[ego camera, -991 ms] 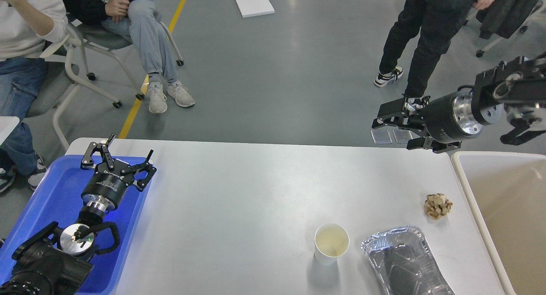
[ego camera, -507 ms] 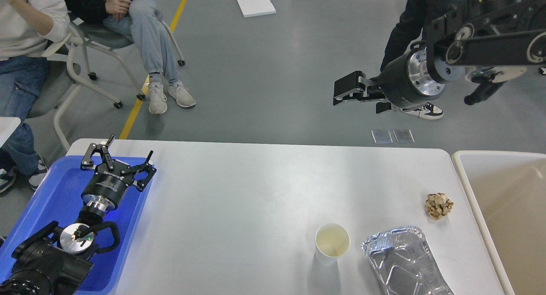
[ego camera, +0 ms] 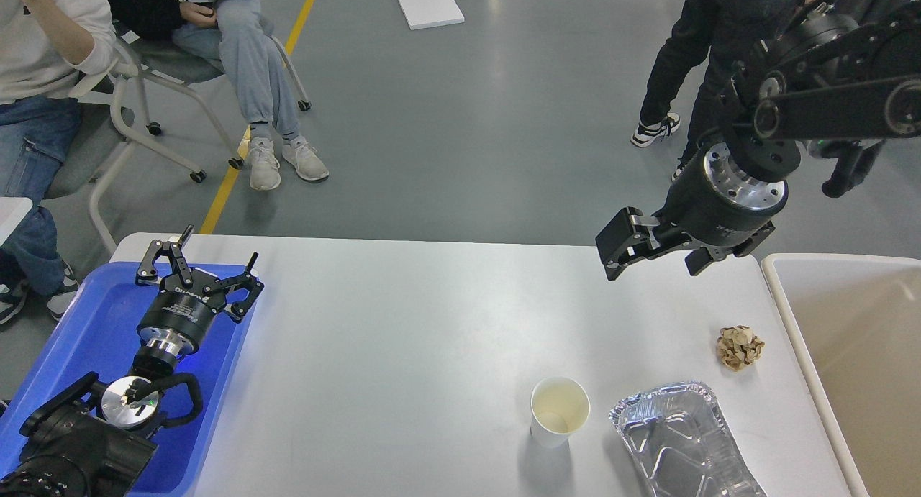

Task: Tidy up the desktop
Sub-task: 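Lower the open right gripper down toward the paper cup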

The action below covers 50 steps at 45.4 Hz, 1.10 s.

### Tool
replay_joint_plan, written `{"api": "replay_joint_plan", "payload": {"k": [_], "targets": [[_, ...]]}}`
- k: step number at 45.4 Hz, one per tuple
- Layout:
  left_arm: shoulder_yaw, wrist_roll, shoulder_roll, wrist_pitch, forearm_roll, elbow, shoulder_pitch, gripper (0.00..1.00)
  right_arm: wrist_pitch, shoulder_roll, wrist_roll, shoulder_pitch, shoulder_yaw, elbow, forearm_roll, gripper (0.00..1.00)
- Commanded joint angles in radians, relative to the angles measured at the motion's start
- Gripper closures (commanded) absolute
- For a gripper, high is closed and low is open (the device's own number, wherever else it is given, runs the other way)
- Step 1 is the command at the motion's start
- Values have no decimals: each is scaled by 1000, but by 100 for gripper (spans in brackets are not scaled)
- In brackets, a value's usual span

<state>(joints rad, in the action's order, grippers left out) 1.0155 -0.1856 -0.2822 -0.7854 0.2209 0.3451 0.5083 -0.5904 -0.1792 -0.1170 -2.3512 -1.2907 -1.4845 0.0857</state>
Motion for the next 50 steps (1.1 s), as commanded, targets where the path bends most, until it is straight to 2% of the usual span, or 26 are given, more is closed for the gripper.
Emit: {"api": "replay_joint_plan", "payload": {"k": [1, 6, 14, 26, 45, 50], "targets": [[0, 0, 0, 0, 0, 0, 1, 0, -26, 17, 0, -17, -38, -17, 45, 0], [0, 2, 2, 0, 0, 2, -1, 0, 44, 26, 2, -11, -42, -17, 32, 0], [0, 2, 2, 0, 0, 2, -1, 0, 40, 21, 2, 32, -62, -19, 14, 0], [0, 2, 2, 0, 0, 3, -1, 0, -195, 26, 2, 50, -65, -20, 25, 0], [0, 2, 2, 0, 0, 3, -1, 0, -195, 24, 0, 20, -55, -19, 6, 0], [0, 2, 2, 0, 0, 3, -1, 0, -195, 21, 3, -3, -56, -10, -67, 0]]}}
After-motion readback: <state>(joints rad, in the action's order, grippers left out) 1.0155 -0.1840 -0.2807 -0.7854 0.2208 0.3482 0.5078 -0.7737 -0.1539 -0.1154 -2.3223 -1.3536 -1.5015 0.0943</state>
